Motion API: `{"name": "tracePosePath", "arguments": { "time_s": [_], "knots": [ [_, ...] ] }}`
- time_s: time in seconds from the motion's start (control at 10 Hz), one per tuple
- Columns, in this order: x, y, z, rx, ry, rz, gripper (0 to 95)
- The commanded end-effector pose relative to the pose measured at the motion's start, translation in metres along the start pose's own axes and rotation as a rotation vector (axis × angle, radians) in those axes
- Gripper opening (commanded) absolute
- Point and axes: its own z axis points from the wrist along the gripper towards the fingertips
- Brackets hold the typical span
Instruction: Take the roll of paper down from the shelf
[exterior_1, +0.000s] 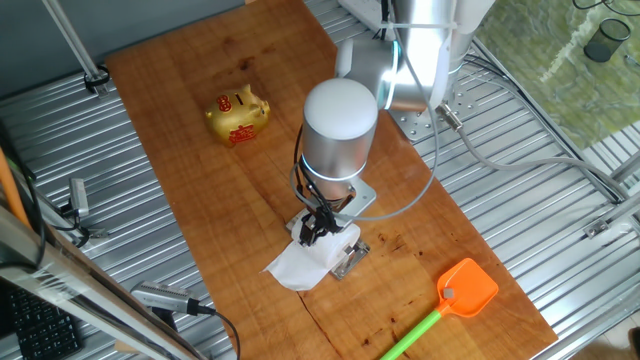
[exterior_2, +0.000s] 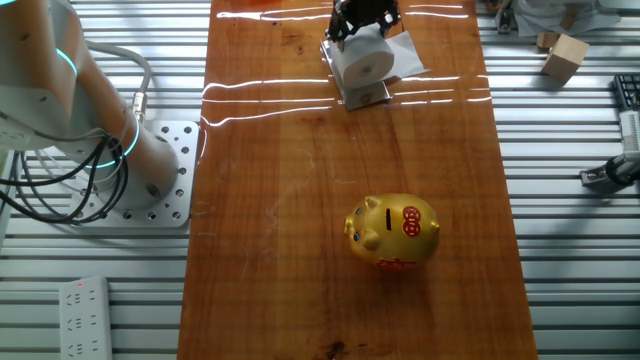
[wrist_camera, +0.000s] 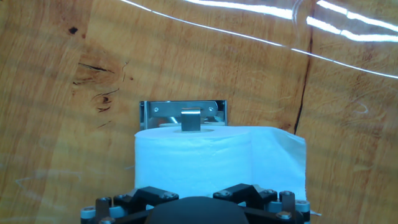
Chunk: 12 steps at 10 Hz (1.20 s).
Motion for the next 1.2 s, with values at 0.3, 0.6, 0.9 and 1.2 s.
{"name": "tracePosePath", "arguments": {
  "time_s": [0.3, 0.6, 0.9, 1.2],
  "knots": [
    [0.0002, -0.0004, 0.0006, -0.005, 0.004, 0.041, 0.0],
    [0.0003, -0.0001, -0.0017, -0.009, 0.007, 0.064, 0.0],
    [0.0004, 0.0000, -0.0017, -0.009, 0.007, 0.063, 0.0],
    [0.0021, 0.0010, -0.0048, -0.008, -0.001, 0.048, 0.0]
  ]
}}
